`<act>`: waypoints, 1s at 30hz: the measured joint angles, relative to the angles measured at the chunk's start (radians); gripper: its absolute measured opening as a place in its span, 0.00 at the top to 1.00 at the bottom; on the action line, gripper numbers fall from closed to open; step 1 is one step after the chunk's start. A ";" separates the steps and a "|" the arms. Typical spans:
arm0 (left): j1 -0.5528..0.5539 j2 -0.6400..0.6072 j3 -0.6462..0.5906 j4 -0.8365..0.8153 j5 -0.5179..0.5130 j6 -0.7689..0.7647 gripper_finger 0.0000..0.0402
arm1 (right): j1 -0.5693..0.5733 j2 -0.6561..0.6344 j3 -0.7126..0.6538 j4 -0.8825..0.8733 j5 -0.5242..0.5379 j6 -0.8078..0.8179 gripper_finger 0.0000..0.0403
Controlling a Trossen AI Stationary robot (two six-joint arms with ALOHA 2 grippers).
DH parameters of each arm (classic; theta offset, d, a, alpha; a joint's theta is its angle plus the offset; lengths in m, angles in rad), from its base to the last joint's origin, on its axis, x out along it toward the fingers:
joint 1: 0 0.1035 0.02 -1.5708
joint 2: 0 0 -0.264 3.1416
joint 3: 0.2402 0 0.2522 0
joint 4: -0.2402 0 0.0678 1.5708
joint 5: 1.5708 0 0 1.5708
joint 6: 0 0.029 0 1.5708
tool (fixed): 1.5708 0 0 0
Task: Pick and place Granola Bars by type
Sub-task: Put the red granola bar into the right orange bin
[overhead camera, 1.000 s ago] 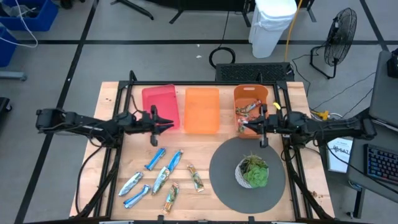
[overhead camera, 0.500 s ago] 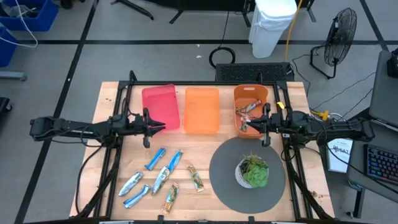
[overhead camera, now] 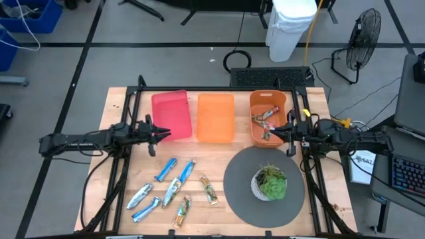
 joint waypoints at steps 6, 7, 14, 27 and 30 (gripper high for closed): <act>0.000 -0.055 0.000 -0.056 0.007 -0.001 0.82 | 0.000 -0.103 0.000 -0.107 0.001 -0.002 1.00; 0.000 -0.056 0.000 -0.059 0.007 -0.001 0.82 | 0.000 -0.119 0.000 -0.125 0.004 -0.002 1.00; 0.000 -0.052 0.000 -0.059 0.005 0.000 0.82 | 0.000 -0.188 -0.018 -0.147 0.058 0.012 1.00; 0.000 -0.051 0.001 -0.057 0.003 0.001 0.82 | 0.000 -0.181 -0.042 -0.112 0.233 0.001 1.00; 0.000 -0.051 0.001 -0.057 0.003 0.001 0.82 | 0.000 -0.181 -0.042 -0.091 0.281 -0.001 1.00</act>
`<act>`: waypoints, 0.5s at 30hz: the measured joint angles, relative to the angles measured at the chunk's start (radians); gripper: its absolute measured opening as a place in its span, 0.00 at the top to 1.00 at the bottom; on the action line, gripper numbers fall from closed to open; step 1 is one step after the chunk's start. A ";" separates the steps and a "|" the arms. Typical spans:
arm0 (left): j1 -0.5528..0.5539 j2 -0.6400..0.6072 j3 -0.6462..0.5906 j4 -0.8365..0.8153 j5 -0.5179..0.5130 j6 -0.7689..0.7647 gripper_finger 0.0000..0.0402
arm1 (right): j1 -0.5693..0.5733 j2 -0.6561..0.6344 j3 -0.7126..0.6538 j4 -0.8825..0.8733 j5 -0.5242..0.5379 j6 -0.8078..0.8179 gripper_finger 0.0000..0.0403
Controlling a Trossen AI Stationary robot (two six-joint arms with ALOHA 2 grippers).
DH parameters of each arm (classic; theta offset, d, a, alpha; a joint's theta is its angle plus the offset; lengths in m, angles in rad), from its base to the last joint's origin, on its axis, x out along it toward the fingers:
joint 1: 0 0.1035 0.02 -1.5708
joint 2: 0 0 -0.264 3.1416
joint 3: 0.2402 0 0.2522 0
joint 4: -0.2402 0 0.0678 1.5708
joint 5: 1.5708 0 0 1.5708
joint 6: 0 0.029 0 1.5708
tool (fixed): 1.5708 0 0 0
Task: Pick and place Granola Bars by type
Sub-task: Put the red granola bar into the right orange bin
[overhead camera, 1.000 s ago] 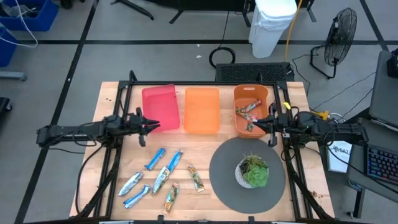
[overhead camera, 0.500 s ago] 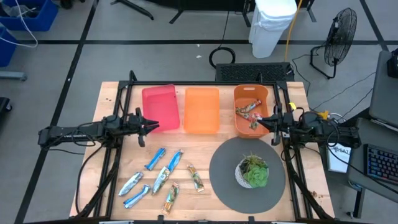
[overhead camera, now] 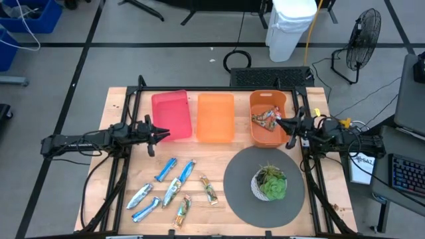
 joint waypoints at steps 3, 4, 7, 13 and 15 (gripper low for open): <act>0.000 0.000 0.000 0.000 0.000 0.000 0.82 | 0.000 0.000 0.000 0.018 0.042 -0.013 1.00; 0.000 0.000 0.000 0.000 0.000 -0.001 0.82 | 0.000 0.000 0.000 0.021 0.064 -0.017 1.00; 0.000 0.000 0.000 0.000 0.000 -0.001 0.82 | 0.000 0.000 0.000 0.020 0.157 -0.038 1.00; 0.000 0.000 0.000 0.000 0.000 -0.001 0.82 | 0.000 0.000 0.000 0.020 0.221 -0.047 1.00; 0.000 0.000 0.000 0.000 0.000 -0.001 0.82 | 0.000 0.000 0.000 0.023 0.221 -0.050 1.00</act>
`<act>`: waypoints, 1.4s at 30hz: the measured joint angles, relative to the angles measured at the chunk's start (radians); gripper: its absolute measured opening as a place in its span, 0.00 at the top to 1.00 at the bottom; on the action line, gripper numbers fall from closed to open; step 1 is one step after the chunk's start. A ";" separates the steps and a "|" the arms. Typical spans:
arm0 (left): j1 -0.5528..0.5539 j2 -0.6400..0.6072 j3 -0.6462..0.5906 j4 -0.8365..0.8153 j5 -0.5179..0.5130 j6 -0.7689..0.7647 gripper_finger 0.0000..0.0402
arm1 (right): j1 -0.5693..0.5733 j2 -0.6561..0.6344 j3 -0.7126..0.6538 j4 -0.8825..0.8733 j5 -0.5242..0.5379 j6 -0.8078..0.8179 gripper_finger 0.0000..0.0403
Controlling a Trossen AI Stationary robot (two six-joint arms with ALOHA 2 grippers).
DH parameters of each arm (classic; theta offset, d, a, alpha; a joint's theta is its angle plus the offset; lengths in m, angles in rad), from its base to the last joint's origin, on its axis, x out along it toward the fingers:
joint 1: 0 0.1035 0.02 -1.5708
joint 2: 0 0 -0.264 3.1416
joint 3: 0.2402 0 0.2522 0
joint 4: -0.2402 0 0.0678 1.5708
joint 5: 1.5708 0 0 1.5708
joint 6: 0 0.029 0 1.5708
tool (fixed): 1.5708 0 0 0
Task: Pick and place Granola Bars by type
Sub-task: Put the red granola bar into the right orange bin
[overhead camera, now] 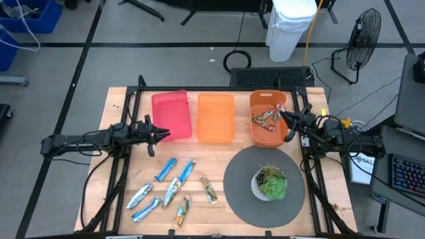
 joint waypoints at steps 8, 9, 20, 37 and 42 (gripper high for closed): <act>0.000 0.000 0.000 0.000 0.000 0.000 0.82 | 0.000 0.000 -0.006 0.022 0.090 -0.024 1.00; 0.000 0.000 0.000 0.000 0.000 0.000 0.82 | 0.000 0.000 -0.016 0.041 0.104 -0.035 1.00; 0.000 0.000 0.000 0.000 0.000 0.000 0.82 | 0.000 0.001 -0.132 0.281 0.151 -0.116 1.00; 0.000 0.000 0.000 0.000 0.000 0.000 0.82 | 0.000 0.186 -0.001 0.228 0.286 -0.165 1.00; 0.000 0.000 0.000 0.000 0.000 0.000 0.82 | 0.000 0.291 0.134 0.145 0.343 -0.213 1.00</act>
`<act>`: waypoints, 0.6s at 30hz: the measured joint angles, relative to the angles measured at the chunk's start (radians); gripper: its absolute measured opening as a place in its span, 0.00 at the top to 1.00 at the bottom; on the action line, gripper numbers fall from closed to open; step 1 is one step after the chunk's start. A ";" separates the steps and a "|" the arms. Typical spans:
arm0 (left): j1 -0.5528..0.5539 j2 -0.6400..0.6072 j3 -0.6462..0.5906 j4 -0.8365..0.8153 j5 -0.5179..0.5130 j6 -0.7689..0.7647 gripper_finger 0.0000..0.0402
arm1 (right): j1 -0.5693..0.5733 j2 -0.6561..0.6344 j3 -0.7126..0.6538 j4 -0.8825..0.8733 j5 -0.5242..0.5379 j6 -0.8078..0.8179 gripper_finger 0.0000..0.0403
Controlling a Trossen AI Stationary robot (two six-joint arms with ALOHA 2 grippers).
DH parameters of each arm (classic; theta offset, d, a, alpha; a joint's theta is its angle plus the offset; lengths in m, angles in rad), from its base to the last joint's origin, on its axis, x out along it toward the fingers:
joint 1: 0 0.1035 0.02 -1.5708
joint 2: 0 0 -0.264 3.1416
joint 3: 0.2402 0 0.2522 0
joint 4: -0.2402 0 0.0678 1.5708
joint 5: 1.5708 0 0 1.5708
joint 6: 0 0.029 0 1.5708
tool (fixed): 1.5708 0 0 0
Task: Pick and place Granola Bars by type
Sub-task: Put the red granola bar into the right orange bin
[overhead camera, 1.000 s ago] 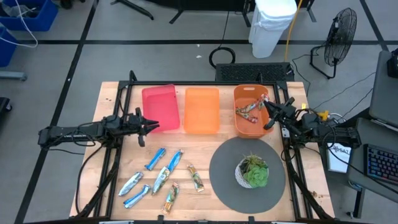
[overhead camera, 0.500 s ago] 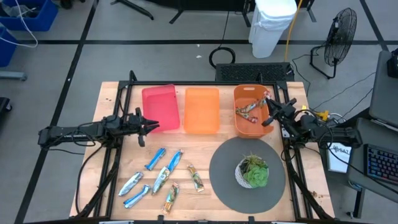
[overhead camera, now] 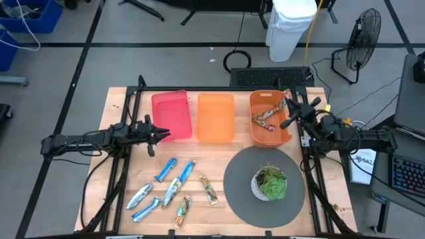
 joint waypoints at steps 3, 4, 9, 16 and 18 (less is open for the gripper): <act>0.000 0.000 0.000 0.000 0.000 0.000 0.82 | 0.000 0.067 0.094 -0.085 0.073 -0.016 1.00; 0.000 0.000 0.000 0.000 0.000 0.000 0.82 | 0.000 0.088 0.124 -0.115 0.089 -0.016 1.00; 0.000 0.000 0.000 0.000 0.000 0.000 0.82 | -0.024 0.175 0.214 -0.190 0.098 -0.004 1.00; 0.000 0.000 0.000 0.000 0.000 0.000 0.82 | -0.186 0.230 0.226 -0.364 -0.025 0.164 1.00; 0.000 0.000 0.000 0.000 0.000 0.000 0.82 | -0.257 0.240 0.226 -0.418 -0.129 0.223 1.00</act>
